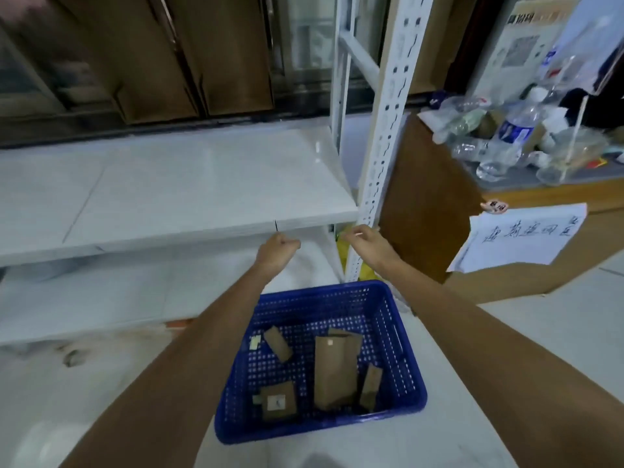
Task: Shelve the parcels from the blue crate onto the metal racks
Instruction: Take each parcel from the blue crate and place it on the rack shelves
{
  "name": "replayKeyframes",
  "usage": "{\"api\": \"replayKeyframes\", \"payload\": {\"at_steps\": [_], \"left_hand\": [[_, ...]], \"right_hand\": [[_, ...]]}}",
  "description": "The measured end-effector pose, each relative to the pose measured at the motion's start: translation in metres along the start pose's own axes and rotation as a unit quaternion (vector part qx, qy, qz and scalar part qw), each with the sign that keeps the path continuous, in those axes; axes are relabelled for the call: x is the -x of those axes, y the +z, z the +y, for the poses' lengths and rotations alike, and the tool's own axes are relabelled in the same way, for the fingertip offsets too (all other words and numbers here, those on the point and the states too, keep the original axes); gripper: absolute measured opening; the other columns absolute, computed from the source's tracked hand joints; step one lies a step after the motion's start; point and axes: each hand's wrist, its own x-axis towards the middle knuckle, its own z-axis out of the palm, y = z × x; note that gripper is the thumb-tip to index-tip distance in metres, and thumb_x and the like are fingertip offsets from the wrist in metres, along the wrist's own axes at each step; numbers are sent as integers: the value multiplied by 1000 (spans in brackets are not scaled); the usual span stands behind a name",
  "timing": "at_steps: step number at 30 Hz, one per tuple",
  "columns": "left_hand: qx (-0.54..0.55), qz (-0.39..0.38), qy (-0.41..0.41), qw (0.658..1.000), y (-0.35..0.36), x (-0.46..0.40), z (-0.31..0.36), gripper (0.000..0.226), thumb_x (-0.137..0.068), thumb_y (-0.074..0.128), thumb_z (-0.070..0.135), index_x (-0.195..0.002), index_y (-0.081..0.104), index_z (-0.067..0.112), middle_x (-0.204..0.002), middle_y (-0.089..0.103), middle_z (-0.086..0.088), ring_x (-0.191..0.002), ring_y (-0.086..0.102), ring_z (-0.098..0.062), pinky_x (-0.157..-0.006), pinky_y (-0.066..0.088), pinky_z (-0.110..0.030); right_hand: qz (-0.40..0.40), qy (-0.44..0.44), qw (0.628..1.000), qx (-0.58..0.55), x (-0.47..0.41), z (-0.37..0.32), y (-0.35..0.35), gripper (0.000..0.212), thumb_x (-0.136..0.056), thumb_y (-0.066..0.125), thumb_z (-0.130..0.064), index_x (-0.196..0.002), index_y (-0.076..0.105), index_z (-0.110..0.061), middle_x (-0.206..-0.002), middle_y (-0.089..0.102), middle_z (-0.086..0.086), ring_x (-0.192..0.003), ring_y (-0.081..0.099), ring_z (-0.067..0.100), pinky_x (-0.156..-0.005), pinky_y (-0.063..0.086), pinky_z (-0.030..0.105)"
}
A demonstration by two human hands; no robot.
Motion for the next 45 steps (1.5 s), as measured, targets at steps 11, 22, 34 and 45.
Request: {"api": "replayKeyframes", "payload": {"at_steps": [11, 22, 34, 45], "left_hand": [[4, -123, -145, 982, 244, -119, -290, 64, -90, 58, 47, -112, 59, -13, -107, 59, -37, -91, 59, -51, -88, 50, -44], [-3, -240, -144, 960, 362, -171, -384, 125, -72, 71, 63, -153, -9, 11, -160, 17, -6, -137, 37, -30, -107, 42, -44], [128, -118, -126, 977, 274, -122, -311, 78, -65, 80, 41, -131, 45, 19, -124, 59, -1, -106, 59, -20, -86, 53, -38], [210, -116, -110, 965, 46, -11, -70, 73, -70, 78, 40, -131, 51, 10, -115, 67, -7, -100, 66, -23, -77, 55, -33]], "right_hand": [[-42, 104, 990, 83, -130, 337, 187, 64, -95, 48, -57, -144, 38, -17, -144, 46, 5, -123, 51, 30, -99, 41, 42], [-71, 209, 975, 4, -219, 511, 250, 73, -98, 37, -59, -155, 22, -15, -162, 19, 7, -144, 30, 32, -118, 26, 48], [-40, 179, 981, -62, -146, 405, 206, 67, -95, 49, -56, -144, 43, -11, -148, 44, 8, -133, 44, 30, -107, 38, 39], [-114, 142, 956, -231, -9, 130, 46, 55, -85, 68, -49, -127, 58, -16, -118, 66, 8, -109, 63, 27, -97, 50, 43]]}}
